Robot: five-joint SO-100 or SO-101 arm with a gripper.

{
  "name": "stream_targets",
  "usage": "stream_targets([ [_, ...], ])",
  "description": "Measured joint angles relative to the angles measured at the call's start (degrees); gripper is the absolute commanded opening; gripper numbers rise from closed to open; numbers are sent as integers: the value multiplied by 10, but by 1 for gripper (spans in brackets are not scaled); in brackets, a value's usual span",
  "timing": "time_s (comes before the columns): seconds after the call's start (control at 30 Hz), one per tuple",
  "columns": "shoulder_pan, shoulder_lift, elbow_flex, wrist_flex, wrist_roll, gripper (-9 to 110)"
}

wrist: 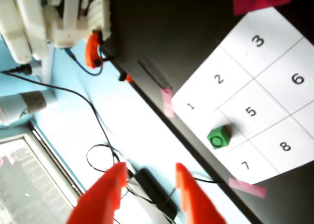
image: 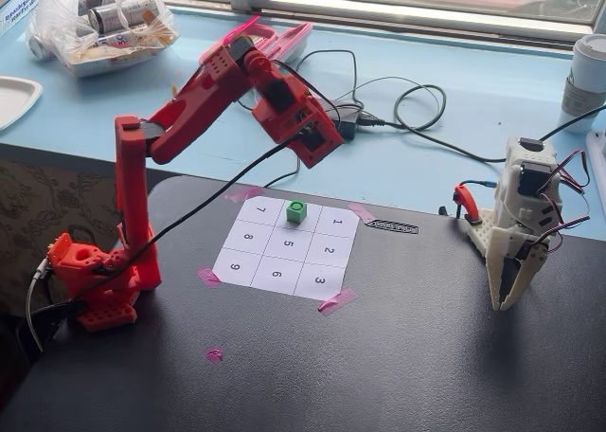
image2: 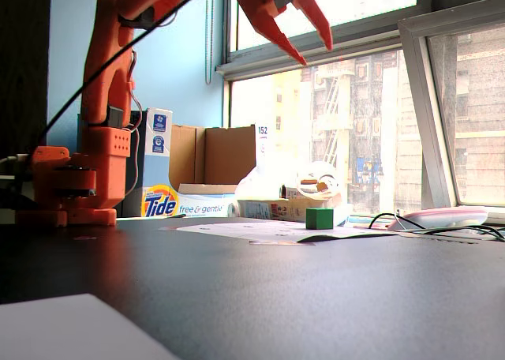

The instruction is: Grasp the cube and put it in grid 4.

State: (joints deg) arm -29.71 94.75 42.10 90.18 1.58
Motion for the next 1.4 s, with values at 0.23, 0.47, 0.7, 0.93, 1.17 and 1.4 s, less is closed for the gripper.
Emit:
stream_targets([
  [0.23, 164, 155, 85, 10, -13, 0],
  [0.47, 258, 341, 353, -112, -49, 0],
  [0.7, 263, 558, 752, -326, -84, 0],
  [0.93, 282, 700, 1064, -534, -108, 0],
  [1.17, 323, 808, 1243, -590, -88, 0],
  [1.4, 353, 899, 1318, -506, -55, 0],
])
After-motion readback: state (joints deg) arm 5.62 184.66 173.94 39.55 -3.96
